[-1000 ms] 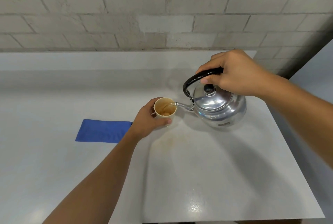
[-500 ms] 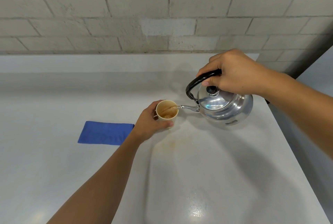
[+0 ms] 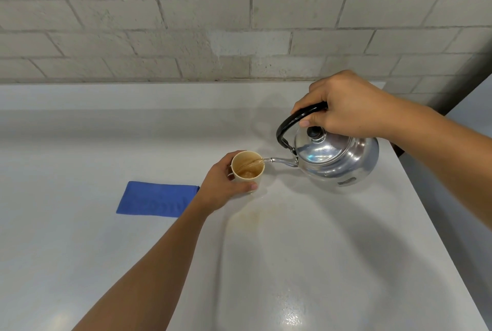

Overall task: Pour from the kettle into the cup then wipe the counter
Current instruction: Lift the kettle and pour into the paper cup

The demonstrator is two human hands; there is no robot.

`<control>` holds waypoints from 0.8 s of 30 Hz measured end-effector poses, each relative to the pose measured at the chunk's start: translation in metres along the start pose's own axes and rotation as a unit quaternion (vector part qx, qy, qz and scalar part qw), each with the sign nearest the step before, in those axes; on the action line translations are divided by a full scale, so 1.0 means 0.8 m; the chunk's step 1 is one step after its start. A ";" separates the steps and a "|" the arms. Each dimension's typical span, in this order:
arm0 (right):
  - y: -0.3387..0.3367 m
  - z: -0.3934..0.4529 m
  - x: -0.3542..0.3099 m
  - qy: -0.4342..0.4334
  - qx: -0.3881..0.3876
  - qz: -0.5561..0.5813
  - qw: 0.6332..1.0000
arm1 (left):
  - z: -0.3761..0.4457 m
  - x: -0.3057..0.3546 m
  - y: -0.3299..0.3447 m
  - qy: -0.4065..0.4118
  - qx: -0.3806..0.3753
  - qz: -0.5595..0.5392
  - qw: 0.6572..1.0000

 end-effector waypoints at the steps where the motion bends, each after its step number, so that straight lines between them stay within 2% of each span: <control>1: 0.000 0.001 0.000 0.000 -0.002 0.000 1.000 | 0.000 0.000 0.000 0.000 0.000 -0.001 1.000; 24: -0.001 0.010 -0.010 -0.023 -0.020 -0.033 0.999 | -0.002 0.000 0.001 -0.006 0.000 -0.010 1.000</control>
Point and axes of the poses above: each hand's wrist, its own z-axis towards the middle knuckle, its own y-axis out of the palm, x = y × z, the point moved 8 cm from there along z, towards the middle knuckle, and after that the axes turned 7 degrees about y, right-handed, at the moved point
